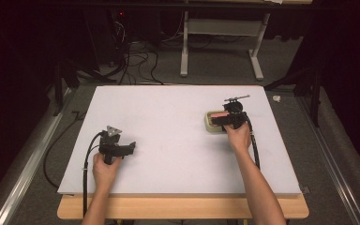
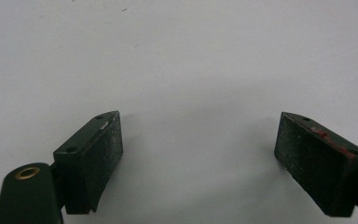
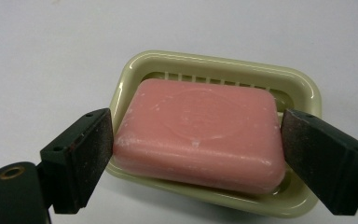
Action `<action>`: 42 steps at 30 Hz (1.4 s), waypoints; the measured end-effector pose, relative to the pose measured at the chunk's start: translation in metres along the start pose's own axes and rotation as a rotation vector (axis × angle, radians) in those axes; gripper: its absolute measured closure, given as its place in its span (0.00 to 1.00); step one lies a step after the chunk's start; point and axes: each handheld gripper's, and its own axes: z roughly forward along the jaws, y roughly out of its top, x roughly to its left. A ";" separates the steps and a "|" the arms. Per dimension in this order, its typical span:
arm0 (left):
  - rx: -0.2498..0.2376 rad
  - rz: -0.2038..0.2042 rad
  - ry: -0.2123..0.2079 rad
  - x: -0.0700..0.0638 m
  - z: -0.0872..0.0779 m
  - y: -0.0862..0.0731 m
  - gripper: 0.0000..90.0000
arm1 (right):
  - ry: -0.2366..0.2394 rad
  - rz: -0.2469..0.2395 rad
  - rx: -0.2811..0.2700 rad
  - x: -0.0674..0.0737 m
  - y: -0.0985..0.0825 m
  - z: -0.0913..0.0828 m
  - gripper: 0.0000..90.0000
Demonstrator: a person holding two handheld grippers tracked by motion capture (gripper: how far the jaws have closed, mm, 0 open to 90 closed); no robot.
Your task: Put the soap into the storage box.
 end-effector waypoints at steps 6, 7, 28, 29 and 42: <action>0.000 0.000 0.000 0.000 0.000 0.000 0.17 | -0.002 -0.001 -0.020 -0.003 -0.001 -0.005 0.13; 0.001 0.000 0.000 0.000 0.000 0.000 0.17 | -0.001 0.002 -0.029 -0.004 -0.003 -0.007 0.13; 0.000 0.000 0.000 0.000 0.000 0.000 0.17 | 0.050 0.004 -0.143 -0.011 -0.014 -0.034 0.16; 0.000 0.000 0.000 0.000 0.000 0.000 0.17 | 0.053 0.006 -0.147 -0.012 -0.015 -0.035 0.16; 0.001 0.000 0.000 0.000 0.000 0.000 0.17 | 0.062 0.008 -0.196 -0.023 -0.030 -0.055 0.16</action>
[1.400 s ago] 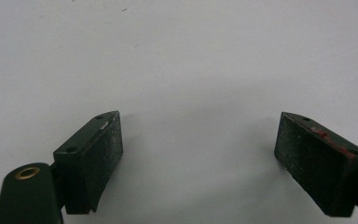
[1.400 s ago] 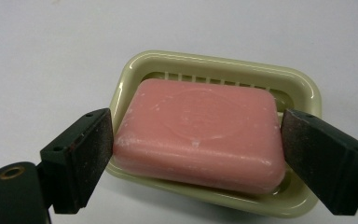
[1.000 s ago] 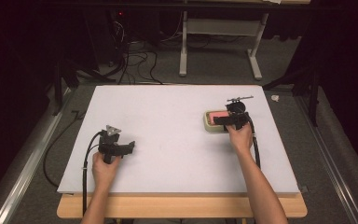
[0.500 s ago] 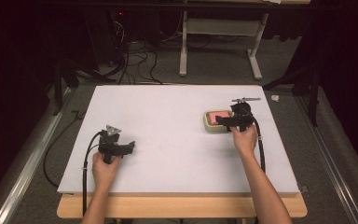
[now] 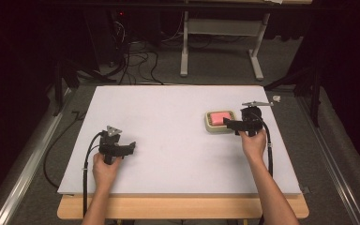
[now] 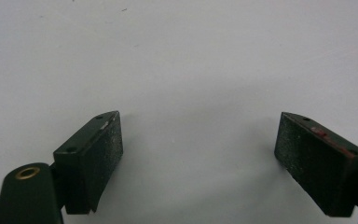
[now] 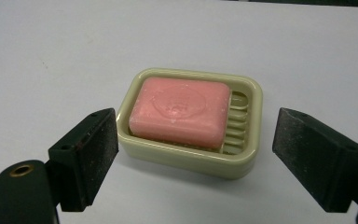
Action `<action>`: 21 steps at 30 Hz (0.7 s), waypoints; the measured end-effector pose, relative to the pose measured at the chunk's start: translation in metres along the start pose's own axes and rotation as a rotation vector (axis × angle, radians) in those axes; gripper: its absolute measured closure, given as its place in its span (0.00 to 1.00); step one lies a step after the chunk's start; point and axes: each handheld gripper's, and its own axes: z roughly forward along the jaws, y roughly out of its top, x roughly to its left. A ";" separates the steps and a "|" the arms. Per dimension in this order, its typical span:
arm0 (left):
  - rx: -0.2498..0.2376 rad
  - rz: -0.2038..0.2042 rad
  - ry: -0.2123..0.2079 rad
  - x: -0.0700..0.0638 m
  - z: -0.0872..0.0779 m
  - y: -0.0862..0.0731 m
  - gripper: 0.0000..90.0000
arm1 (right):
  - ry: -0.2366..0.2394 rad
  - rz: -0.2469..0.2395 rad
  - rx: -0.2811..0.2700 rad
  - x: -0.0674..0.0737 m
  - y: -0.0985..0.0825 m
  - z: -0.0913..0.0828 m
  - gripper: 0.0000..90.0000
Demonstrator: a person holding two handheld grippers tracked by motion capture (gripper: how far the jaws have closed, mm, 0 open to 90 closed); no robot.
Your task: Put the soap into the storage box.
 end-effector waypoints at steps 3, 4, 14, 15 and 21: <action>-0.001 0.000 0.000 0.000 0.000 0.000 0.17 | 0.000 -0.001 -0.004 -0.001 -0.002 -0.003 0.16; -0.001 0.000 0.000 0.000 0.000 0.000 0.17 | 0.006 0.004 -0.009 -0.003 -0.004 -0.006 0.16; -0.001 0.000 -0.001 0.000 0.000 0.000 0.17 | 0.021 0.027 -0.035 -0.012 -0.019 -0.018 0.17; -0.001 0.000 -0.001 0.000 0.000 0.000 0.17 | 0.021 0.027 -0.035 -0.012 -0.019 -0.018 0.17; -0.001 0.000 -0.001 0.000 0.000 0.000 0.17 | 0.033 0.028 -0.059 -0.015 -0.024 -0.026 0.17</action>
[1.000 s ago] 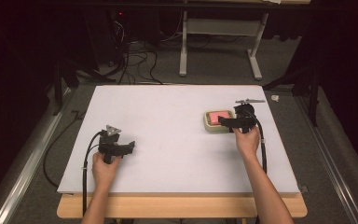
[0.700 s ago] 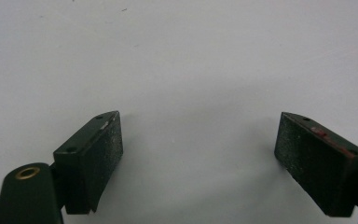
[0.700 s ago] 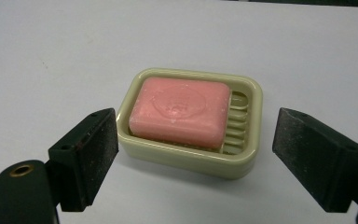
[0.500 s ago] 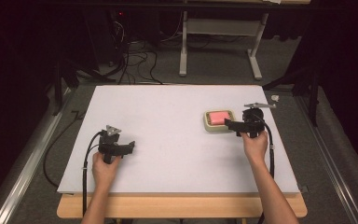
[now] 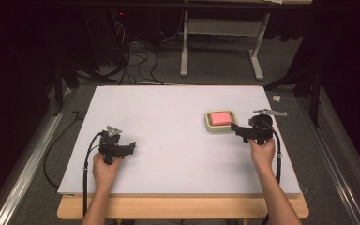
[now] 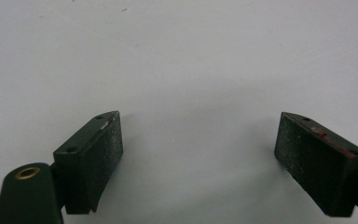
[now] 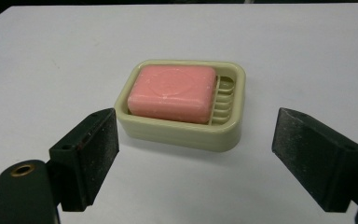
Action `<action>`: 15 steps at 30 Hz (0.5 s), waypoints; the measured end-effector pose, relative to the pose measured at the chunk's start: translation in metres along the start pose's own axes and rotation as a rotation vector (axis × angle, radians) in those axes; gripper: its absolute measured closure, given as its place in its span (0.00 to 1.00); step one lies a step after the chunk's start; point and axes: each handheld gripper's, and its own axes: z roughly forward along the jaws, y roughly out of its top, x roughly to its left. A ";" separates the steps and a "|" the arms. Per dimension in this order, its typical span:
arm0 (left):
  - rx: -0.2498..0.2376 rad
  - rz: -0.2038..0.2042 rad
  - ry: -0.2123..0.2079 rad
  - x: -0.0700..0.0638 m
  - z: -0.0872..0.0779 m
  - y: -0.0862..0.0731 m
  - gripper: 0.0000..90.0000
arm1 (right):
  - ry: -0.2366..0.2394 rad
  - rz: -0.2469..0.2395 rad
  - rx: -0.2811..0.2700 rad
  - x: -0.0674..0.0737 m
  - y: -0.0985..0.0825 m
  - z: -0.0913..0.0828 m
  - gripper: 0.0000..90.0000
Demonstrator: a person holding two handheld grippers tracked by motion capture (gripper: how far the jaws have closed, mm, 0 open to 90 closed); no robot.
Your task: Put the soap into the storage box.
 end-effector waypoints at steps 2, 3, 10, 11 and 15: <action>0.000 0.000 0.000 0.000 0.000 0.000 0.17 | 0.001 -0.006 -0.003 -0.001 -0.002 -0.004 0.17; 0.000 0.000 0.000 0.000 0.000 0.000 0.17 | 0.001 -0.004 -0.002 -0.001 -0.002 -0.005 0.17; 0.000 0.000 0.000 0.000 0.000 0.000 0.17 | 0.006 -0.023 -0.012 0.000 -0.009 -0.016 0.17; 0.000 0.000 0.000 0.000 0.000 0.000 0.17 | 0.007 -0.022 -0.013 0.001 -0.010 -0.017 0.17; 0.000 0.000 0.000 0.000 0.000 0.000 0.17 | 0.012 -0.028 -0.010 0.002 -0.014 -0.020 0.17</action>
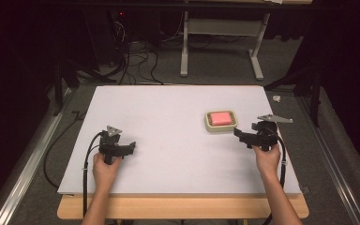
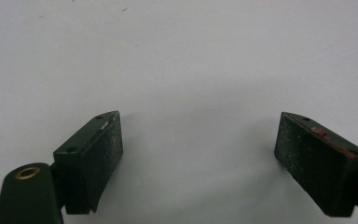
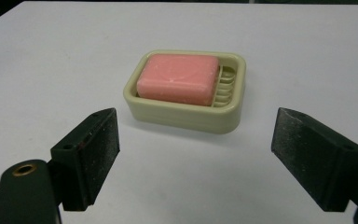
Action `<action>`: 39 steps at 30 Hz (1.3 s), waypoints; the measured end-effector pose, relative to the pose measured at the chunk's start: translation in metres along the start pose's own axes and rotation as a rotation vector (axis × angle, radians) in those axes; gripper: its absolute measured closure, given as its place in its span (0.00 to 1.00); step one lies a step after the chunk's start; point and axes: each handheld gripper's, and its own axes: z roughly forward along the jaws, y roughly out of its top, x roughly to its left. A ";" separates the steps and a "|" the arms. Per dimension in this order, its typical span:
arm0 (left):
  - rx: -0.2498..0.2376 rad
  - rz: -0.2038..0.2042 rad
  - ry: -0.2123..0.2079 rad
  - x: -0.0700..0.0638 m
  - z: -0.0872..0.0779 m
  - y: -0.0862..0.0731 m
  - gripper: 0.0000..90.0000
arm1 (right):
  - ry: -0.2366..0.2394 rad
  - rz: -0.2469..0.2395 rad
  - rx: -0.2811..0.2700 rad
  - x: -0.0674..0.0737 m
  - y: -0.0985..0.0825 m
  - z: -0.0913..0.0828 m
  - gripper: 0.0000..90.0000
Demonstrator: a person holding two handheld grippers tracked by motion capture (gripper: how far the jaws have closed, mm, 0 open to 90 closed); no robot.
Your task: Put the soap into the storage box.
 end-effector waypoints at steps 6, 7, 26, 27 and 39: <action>0.000 0.000 0.000 0.000 0.000 0.000 0.17 | 0.019 -0.012 -0.011 0.004 -0.006 -0.005 0.18; 0.000 0.000 0.000 0.000 0.000 0.000 0.17 | 0.024 -0.017 -0.012 0.005 -0.007 -0.005 0.18; 0.000 0.000 0.000 0.000 0.000 0.000 0.17 | 0.056 -0.040 0.000 0.015 -0.027 -0.011 0.19; 0.000 0.000 0.000 0.000 0.000 0.000 0.17 | 0.061 -0.049 0.014 0.016 -0.030 -0.010 0.20; 0.000 0.000 0.000 0.000 0.000 0.000 0.17 | 0.072 -0.053 0.043 0.022 -0.047 -0.004 0.20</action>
